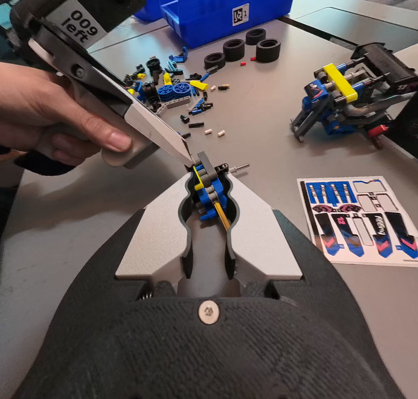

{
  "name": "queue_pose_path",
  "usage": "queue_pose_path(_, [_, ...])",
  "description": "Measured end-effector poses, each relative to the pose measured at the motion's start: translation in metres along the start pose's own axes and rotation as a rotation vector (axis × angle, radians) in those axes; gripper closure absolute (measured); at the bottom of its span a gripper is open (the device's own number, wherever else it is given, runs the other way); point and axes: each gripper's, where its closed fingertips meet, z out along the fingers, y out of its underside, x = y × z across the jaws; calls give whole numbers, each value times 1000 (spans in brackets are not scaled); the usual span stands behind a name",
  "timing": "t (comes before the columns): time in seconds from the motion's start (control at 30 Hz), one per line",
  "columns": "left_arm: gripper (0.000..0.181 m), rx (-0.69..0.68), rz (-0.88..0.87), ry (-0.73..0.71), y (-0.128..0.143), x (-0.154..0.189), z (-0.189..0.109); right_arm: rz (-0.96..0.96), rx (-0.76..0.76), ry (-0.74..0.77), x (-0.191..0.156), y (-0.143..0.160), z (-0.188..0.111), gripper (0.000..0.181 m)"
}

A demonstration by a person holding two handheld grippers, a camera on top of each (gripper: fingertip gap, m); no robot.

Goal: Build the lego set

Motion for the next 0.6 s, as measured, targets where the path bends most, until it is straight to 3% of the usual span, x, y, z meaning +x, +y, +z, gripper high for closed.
queue_pose_path(0.6, [181,5,75,-43,-2,0,2,148,-8,-27,4,4,0,160])
